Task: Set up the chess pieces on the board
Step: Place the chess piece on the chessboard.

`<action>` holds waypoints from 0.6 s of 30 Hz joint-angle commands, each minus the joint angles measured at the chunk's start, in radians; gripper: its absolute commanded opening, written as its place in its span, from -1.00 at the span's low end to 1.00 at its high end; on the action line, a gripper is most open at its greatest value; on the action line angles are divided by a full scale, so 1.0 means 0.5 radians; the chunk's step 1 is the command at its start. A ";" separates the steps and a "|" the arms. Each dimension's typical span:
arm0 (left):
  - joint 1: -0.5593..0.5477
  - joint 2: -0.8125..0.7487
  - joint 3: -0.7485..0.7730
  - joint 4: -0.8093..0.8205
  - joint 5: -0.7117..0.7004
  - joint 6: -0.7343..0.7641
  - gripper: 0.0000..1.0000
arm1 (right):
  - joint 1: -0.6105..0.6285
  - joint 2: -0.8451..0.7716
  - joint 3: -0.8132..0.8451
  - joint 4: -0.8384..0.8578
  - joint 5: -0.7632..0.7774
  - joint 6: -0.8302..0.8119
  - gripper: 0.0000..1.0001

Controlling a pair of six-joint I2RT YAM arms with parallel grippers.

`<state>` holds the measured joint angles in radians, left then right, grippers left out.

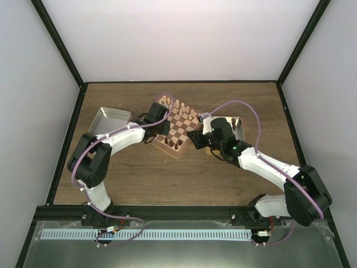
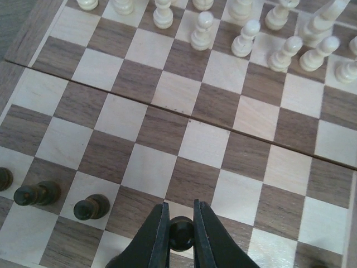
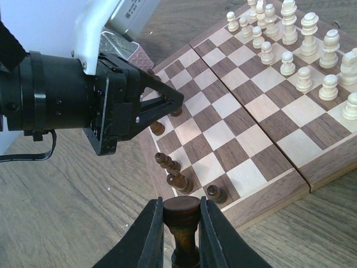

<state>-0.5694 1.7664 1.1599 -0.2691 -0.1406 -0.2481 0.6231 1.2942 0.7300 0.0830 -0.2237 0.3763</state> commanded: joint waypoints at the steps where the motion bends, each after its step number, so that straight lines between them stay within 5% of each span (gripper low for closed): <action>1: -0.006 0.071 0.066 -0.051 -0.082 0.033 -0.85 | -0.005 0.010 0.008 0.040 0.013 0.018 -0.84; 18: 0.037 0.246 0.225 -0.198 -0.231 -0.042 -0.78 | -0.006 0.056 0.036 0.024 -0.017 0.028 -0.83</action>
<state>-0.5575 1.8629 1.2541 -0.3588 -0.2501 -0.2745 0.6231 1.3155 0.7300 0.0834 -0.2310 0.3832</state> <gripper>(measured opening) 0.109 0.158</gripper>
